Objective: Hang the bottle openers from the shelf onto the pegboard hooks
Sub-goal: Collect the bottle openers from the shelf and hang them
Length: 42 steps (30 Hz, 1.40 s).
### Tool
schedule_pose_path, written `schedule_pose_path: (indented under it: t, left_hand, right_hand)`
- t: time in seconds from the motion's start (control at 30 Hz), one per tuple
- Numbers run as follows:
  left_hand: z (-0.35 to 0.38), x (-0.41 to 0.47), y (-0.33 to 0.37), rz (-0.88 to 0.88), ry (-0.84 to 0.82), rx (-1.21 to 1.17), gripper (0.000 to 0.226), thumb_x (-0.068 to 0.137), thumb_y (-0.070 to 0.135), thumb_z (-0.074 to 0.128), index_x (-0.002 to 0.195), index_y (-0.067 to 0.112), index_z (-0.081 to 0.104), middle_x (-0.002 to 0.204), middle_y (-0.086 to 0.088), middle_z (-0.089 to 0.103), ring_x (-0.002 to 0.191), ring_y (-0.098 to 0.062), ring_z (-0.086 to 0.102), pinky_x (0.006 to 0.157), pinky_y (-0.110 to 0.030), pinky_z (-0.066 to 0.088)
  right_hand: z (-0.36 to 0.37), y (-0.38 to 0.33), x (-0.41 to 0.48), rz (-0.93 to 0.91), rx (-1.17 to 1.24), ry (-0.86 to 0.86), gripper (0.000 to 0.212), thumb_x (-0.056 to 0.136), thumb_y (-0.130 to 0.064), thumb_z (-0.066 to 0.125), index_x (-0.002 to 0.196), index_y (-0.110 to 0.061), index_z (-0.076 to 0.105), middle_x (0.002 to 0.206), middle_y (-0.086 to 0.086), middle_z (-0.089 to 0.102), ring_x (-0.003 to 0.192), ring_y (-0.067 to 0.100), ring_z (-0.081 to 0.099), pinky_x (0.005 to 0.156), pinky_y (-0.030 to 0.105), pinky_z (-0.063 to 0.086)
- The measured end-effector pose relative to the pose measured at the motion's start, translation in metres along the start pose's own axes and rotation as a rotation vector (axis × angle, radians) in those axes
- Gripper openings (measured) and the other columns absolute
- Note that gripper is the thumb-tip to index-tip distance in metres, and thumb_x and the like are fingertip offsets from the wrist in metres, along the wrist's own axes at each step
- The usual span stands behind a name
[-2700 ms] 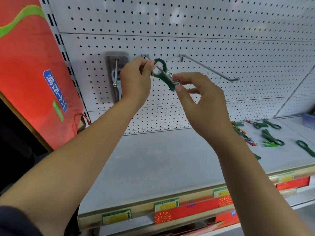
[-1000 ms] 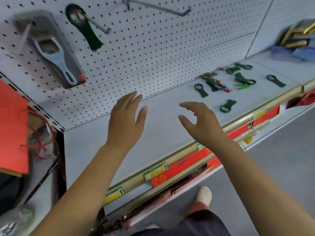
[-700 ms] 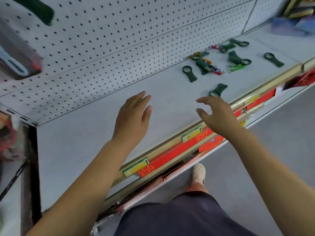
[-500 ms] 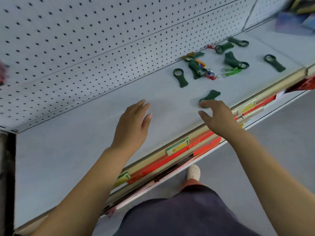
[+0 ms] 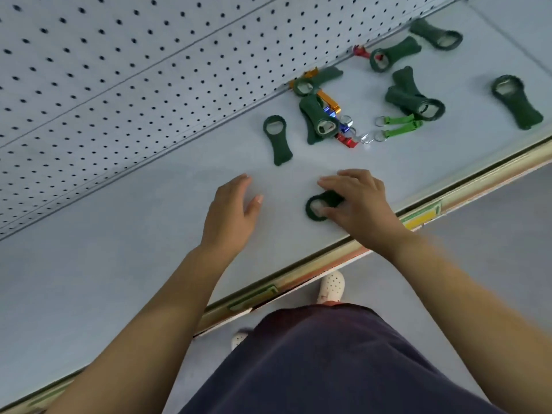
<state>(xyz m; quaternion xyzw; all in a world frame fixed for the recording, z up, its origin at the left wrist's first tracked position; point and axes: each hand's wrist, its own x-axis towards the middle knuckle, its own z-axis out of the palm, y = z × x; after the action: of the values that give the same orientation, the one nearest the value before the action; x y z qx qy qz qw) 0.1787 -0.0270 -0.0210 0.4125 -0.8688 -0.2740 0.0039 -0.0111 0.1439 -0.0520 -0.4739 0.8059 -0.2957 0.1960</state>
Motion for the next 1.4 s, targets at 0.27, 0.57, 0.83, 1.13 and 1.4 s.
schedule_pose_path:
  t: [0.27,0.57,0.83,1.13,1.4]
  left_hand:
    - [0.012,0.069,0.029,-0.015,0.114,-0.014,0.052,0.102,0.034,0.057,0.145,0.009,0.046,0.153,-0.009,0.046,0.142,-0.028,0.040,0.116,-0.044,0.034]
    - [0.013,0.131,0.047,0.056,0.077,0.136,0.058,0.096,0.040,0.063,0.143,0.011,0.046,0.141,-0.009,0.056,0.132,-0.032,0.049,0.106,-0.049,0.042]
    - [0.008,0.114,0.047,0.016,0.161,0.106,0.078,0.086,0.039,0.077,0.148,0.010,0.042,0.138,-0.015,0.049,0.130,-0.032,0.043,0.104,-0.044,0.040]
    - [-0.025,0.040,0.039,-0.250,0.297,-0.281,0.022,0.095,0.023,0.064,0.117,0.018,0.068,0.109,-0.003,0.067,0.095,-0.016,0.063,0.090,-0.032,0.054]
    - [-0.087,-0.050,0.014,-0.310,0.480,-0.723,0.018,0.099,0.014,0.060,0.116,0.014,0.067,0.097,-0.004,0.073,0.071,-0.008,0.072,0.072,-0.021,0.060]
  right_hand:
    - [0.008,0.008,0.008,-0.064,-0.069,0.061,0.050,0.082,-0.050,0.072,0.124,-0.023,0.067,0.106,-0.002,0.060,0.110,0.018,0.043,0.099,0.034,0.025]
    - [0.009,0.009,0.010,-0.013,-0.035,0.098,0.047,0.082,-0.055,0.069,0.119,-0.027,0.067,0.104,-0.006,0.059,0.105,0.017,0.046,0.093,0.028,0.025]
    - [0.008,0.006,0.010,0.018,0.033,0.117,0.043,0.082,-0.044,0.077,0.117,-0.022,0.068,0.100,-0.005,0.065,0.096,0.019,0.056,0.082,0.036,0.040]
    - [-0.003,-0.020,0.001,-0.031,0.272,0.180,0.022,0.091,-0.009,0.072,0.112,-0.015,0.073,0.090,-0.012,0.062,0.086,0.012,0.053,0.080,0.019,0.045]
    - [-0.007,-0.126,-0.016,0.077,0.625,0.190,0.017,0.091,-0.022,0.073,0.102,-0.035,0.073,0.086,-0.019,0.066,0.083,0.009,0.062,0.074,0.018,0.050]
